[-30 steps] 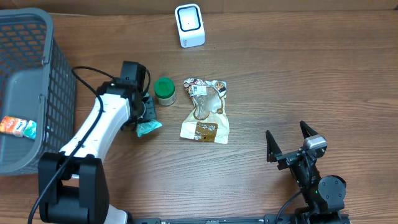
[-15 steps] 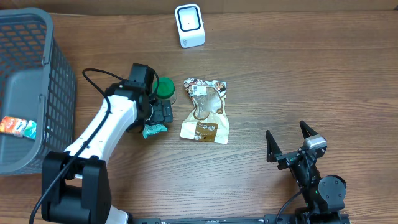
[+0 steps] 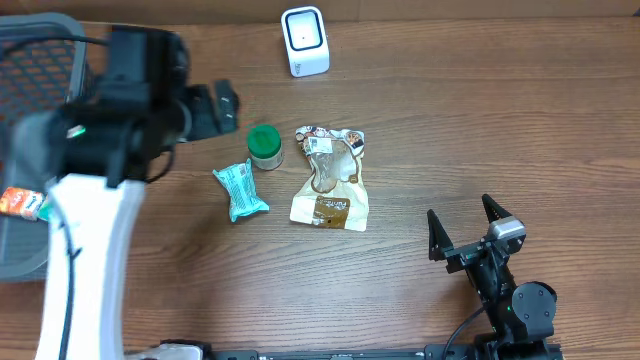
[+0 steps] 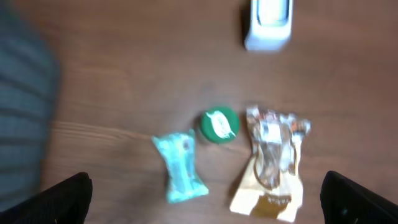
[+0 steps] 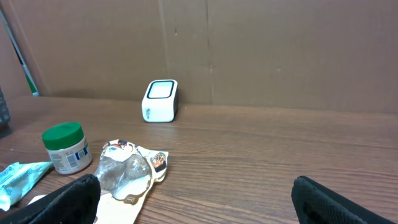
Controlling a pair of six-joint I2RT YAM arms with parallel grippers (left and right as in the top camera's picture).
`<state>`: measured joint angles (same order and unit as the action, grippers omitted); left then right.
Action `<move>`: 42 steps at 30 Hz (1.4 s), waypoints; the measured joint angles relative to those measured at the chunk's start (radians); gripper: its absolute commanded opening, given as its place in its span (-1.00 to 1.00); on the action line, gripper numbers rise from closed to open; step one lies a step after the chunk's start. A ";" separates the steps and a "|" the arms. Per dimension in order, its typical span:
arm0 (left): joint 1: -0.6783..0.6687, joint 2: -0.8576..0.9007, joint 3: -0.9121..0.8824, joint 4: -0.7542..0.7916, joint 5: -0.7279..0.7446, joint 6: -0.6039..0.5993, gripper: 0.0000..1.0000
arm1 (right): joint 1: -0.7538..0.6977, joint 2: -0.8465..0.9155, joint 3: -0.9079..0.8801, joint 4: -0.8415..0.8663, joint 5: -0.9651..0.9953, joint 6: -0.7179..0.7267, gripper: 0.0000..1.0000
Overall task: Scan the item barcode
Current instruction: 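Carry the mint-green packet toward the scanner and release it on the table, then move the left gripper back into the basket and grasp a small packet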
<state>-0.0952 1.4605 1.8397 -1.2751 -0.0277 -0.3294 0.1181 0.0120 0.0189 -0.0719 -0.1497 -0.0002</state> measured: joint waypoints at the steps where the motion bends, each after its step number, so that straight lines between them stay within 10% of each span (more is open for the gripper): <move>1: 0.034 -0.010 0.031 -0.018 -0.009 0.000 1.00 | 0.000 0.000 0.000 0.000 0.000 0.000 1.00; 16: 0.770 0.052 0.080 -0.058 0.048 -0.151 0.94 | 0.000 0.000 0.000 0.000 0.000 0.001 1.00; 33: 0.809 0.410 -0.058 -0.043 -0.105 -0.163 0.36 | 0.000 0.000 0.000 0.000 0.000 0.001 1.00; 42: 0.809 0.527 -0.243 0.137 -0.142 -0.158 0.36 | 0.000 0.000 0.000 0.000 0.000 0.001 1.00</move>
<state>0.7139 1.9877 1.5970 -1.1381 -0.1699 -0.4873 0.1184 0.0120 0.0189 -0.0715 -0.1497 0.0006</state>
